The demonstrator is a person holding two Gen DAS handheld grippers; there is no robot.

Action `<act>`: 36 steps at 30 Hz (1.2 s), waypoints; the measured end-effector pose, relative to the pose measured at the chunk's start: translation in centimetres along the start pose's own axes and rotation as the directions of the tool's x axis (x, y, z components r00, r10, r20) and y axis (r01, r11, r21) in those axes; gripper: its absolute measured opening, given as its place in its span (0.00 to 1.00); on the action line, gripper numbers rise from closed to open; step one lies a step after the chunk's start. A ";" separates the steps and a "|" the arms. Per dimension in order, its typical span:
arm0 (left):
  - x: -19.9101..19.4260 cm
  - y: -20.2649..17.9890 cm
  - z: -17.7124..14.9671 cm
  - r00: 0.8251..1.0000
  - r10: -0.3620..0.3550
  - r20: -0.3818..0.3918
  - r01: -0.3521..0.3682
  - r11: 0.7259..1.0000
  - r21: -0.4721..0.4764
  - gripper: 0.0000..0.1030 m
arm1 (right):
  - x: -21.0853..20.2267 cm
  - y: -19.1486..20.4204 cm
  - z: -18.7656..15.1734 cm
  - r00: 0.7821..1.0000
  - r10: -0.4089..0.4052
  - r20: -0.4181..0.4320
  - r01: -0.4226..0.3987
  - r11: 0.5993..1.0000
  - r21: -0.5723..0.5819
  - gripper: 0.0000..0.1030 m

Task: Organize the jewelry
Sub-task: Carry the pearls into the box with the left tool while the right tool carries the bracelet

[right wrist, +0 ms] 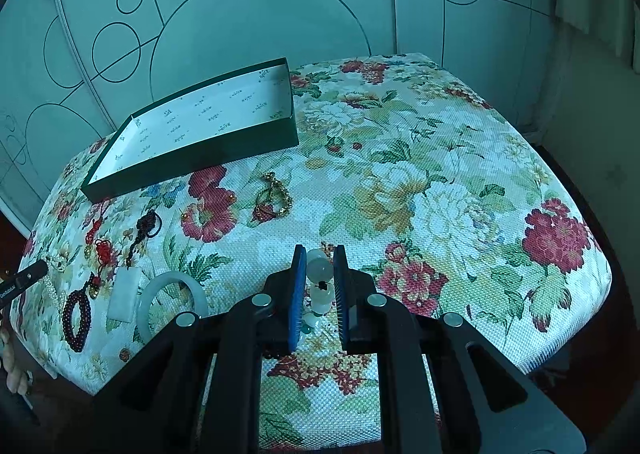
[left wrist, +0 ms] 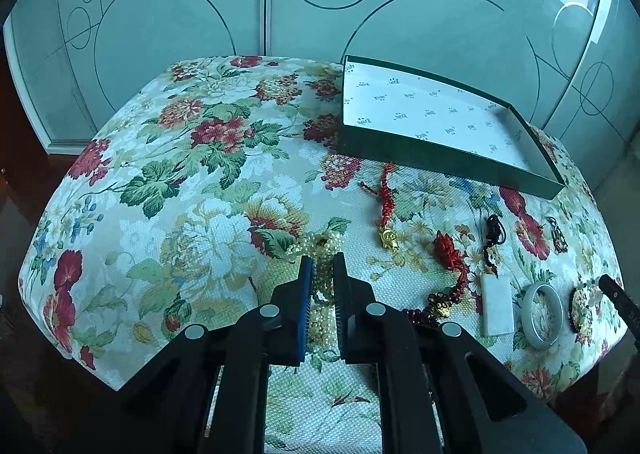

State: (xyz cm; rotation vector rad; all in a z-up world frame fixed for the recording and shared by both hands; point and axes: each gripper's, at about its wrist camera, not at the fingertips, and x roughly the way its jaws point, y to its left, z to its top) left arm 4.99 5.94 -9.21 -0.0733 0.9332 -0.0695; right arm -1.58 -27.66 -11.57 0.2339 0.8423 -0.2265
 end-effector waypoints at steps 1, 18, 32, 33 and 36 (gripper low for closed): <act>-0.1 0.1 0.0 1.000 0.001 0.001 -0.001 1.000 -0.003 0.10 | 0.0 0.0 0.0 1.000 0.000 0.002 0.000 1.000 -0.002 0.13; -2.3 -1.1 1.7 0.997 -0.045 0.062 0.044 0.999 0.010 0.10 | -1.6 1.4 0.9 0.998 0.042 0.036 -0.041 0.999 -0.022 0.13; -2.6 -4.1 4.7 0.990 -0.095 0.104 0.088 0.994 0.069 0.10 | -4.0 3.9 5.1 0.986 0.115 0.124 -0.107 0.992 -0.066 0.13; -2.5 -4.3 5.1 0.990 -0.098 0.105 0.090 0.993 0.074 0.10 | -4.0 4.1 5.6 0.984 0.125 0.130 -0.117 0.991 -0.067 0.13; -2.2 -5.1 6.5 0.988 -0.109 0.113 0.100 0.991 0.088 0.10 | -4.1 5.0 7.4 0.976 0.147 0.159 -0.136 0.988 -0.078 0.13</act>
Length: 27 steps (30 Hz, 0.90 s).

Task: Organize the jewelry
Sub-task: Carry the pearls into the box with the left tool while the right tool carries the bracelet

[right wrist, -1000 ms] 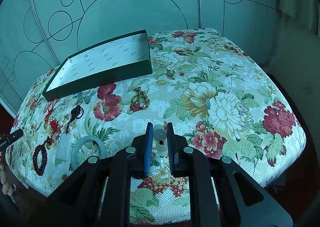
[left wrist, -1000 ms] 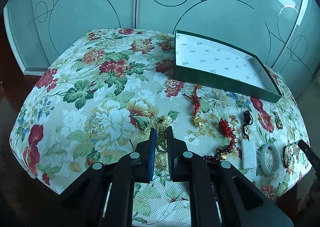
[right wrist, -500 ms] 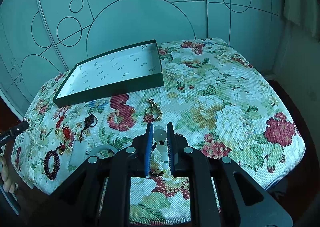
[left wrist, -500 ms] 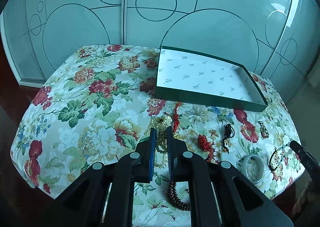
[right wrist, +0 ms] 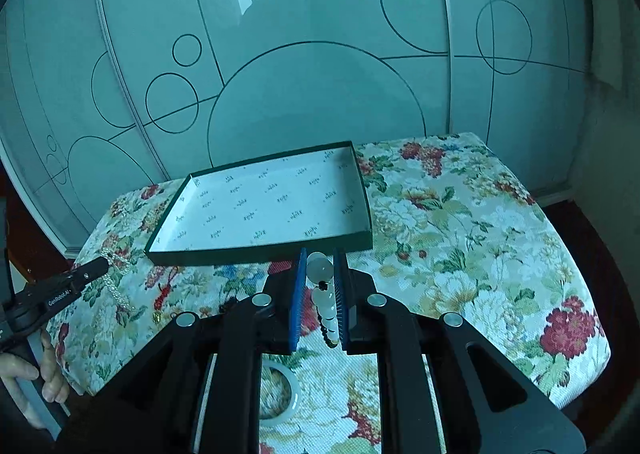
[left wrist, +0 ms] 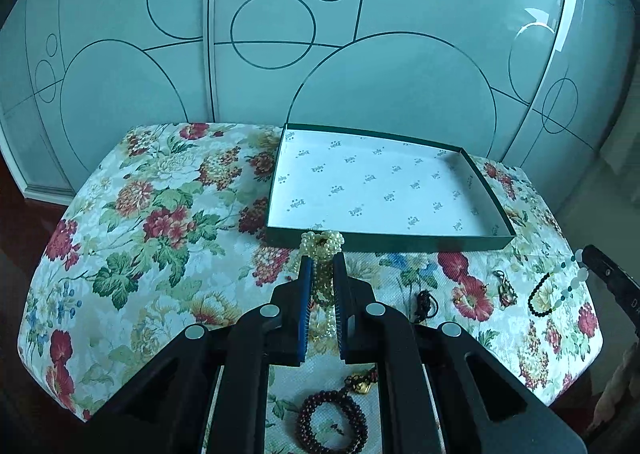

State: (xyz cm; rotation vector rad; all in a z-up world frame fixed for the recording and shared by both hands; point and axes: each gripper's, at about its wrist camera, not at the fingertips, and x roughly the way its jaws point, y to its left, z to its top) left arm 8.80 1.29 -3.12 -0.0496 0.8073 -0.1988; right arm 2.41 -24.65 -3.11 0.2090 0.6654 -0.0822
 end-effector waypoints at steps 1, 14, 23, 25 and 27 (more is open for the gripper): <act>0.2 -0.2 0.5 1.000 -0.001 0.006 0.001 1.000 0.007 0.10 | 0.1 0.3 0.7 1.000 0.006 0.014 -0.006 1.000 -0.004 0.13; 6.9 -2.6 7.9 0.999 -0.015 0.033 0.014 0.999 0.044 0.10 | 7.9 1.6 8.1 0.999 0.032 0.040 -0.032 0.999 -0.010 0.13; 16.3 -2.9 7.1 0.995 0.025 -0.094 -0.020 0.998 0.052 0.10 | 17.6 -0.2 5.8 0.990 -0.015 -0.143 0.020 0.999 0.035 0.13; 17.5 -3.2 6.8 0.992 0.028 -0.120 -0.021 0.998 0.062 0.10 | 18.9 -0.6 5.2 0.984 -0.019 -0.175 0.027 0.999 0.042 0.13; 18.3 -3.3 6.5 0.990 0.036 -0.137 -0.026 0.997 0.068 0.11 | 19.8 -0.7 4.7 0.980 -0.025 -0.197 0.034 0.999 0.043 0.13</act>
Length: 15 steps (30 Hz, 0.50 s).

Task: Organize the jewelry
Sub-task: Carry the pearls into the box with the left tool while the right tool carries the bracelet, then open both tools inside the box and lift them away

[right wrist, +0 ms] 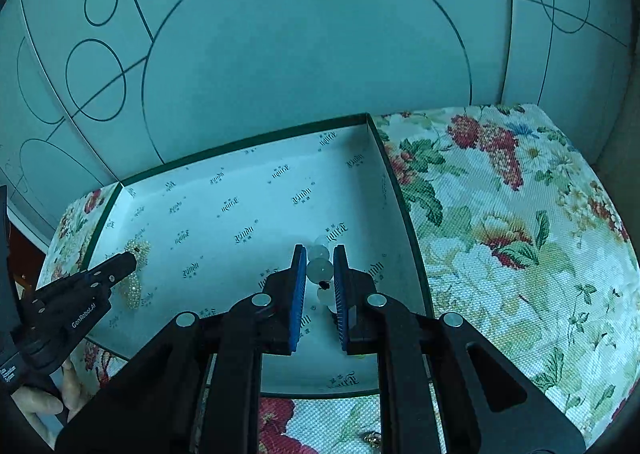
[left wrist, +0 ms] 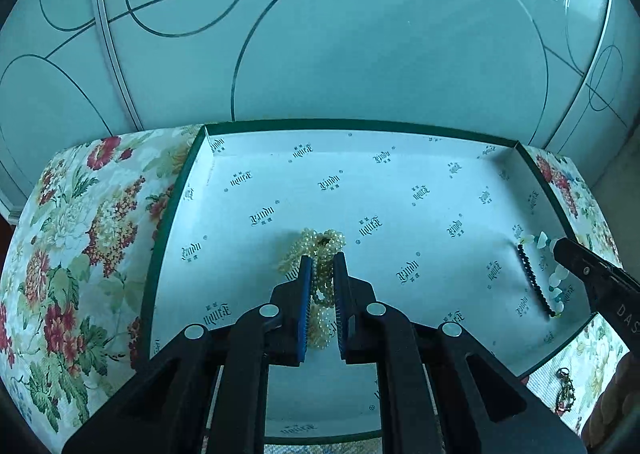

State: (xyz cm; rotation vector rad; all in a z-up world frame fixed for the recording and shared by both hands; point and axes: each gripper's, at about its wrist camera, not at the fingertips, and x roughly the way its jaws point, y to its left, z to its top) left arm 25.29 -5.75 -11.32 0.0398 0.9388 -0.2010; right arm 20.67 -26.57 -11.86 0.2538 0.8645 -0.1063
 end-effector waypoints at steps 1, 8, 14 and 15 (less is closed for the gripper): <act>0.2 -0.1 0.0 1.000 0.006 -0.002 -0.006 1.000 0.003 0.12 | 0.3 0.0 -0.1 1.000 -0.003 -0.008 0.003 1.000 0.001 0.13; 0.2 -0.7 -0.7 1.000 0.022 -0.003 -0.022 1.000 0.000 0.57 | 0.0 0.0 -0.5 1.000 -0.012 0.008 0.012 1.000 -0.010 0.34; -2.6 -1.0 -1.5 1.000 0.001 0.019 -0.001 1.000 -0.008 0.67 | -4.0 -0.7 -1.6 0.998 -0.003 0.065 0.003 1.000 -0.005 0.36; -3.2 -0.9 -1.8 1.000 -0.001 0.025 0.001 1.000 -0.013 0.68 | -4.7 -1.0 -2.0 0.998 0.000 0.069 0.000 1.000 0.001 0.36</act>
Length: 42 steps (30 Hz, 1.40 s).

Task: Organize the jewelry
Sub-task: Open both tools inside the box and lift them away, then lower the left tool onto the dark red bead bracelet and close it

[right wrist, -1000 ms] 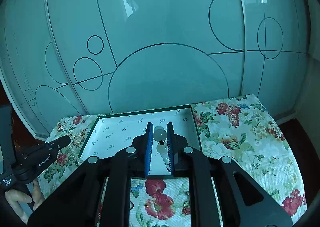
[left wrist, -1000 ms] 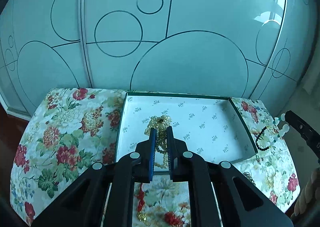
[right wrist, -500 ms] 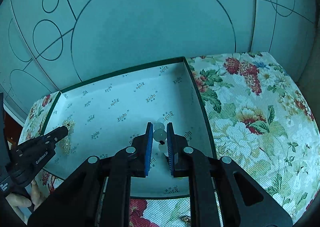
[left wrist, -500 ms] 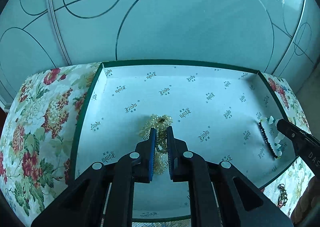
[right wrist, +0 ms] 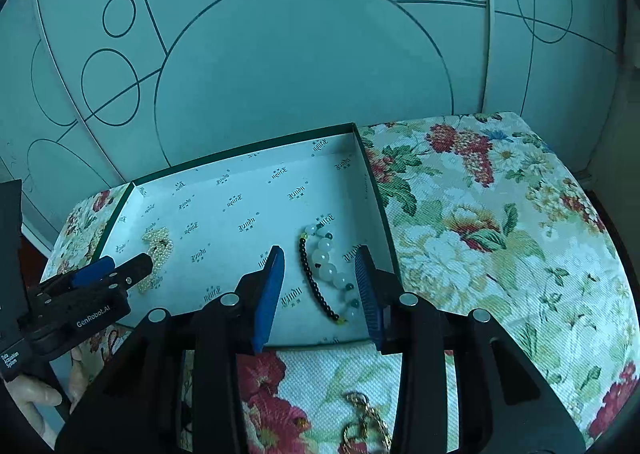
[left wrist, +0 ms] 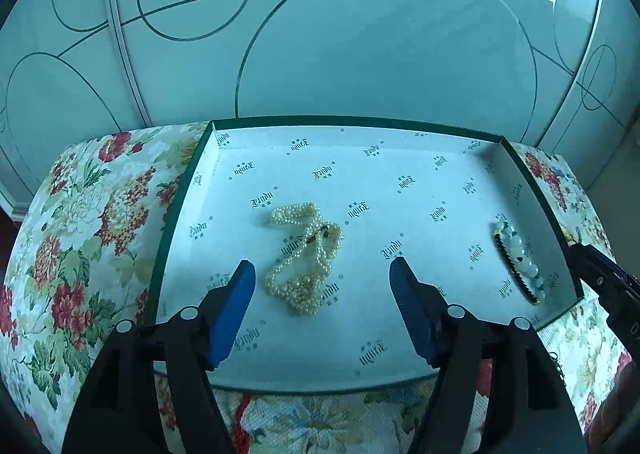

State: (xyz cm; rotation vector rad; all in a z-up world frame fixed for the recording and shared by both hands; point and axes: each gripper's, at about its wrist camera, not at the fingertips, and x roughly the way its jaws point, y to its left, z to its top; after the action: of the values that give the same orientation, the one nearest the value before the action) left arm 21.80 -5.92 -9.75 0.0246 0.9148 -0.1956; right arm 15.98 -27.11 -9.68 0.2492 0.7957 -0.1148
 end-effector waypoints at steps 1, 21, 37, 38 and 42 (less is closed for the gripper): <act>-0.7 0.2 -0.5 1.000 0.001 -0.001 -0.001 1.000 -0.008 0.68 | -0.7 -0.3 -0.4 1.000 0.001 0.001 -0.001 1.000 0.004 0.36; -10.2 4.4 -13.8 0.998 0.013 -0.069 -0.024 0.986 -0.162 0.73 | -9.1 -5.3 -11.3 0.994 -0.074 -0.086 0.077 0.996 0.042 0.36; -11.4 2.8 -18.5 0.994 0.001 -0.110 -0.019 0.987 -0.160 0.79 | -11.7 -5.7 -13.8 0.994 -0.060 -0.094 0.065 0.997 0.044 0.36; -11.1 2.6 -18.6 0.994 0.010 -0.113 -0.027 0.988 -0.151 0.79 | -11.7 -5.7 -13.8 0.994 -0.059 -0.096 0.063 0.997 0.044 0.36; -10.4 2.2 -19.0 0.992 0.057 -0.115 -0.070 0.991 -0.112 0.82 | -11.7 -5.6 -13.9 0.994 -0.055 -0.099 0.059 0.997 0.043 0.36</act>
State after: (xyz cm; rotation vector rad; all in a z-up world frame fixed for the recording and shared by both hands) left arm 1.12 -0.16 -13.31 -0.0434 1.0343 -0.0817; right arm -2.85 -28.70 -11.65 0.2773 0.8987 -0.1761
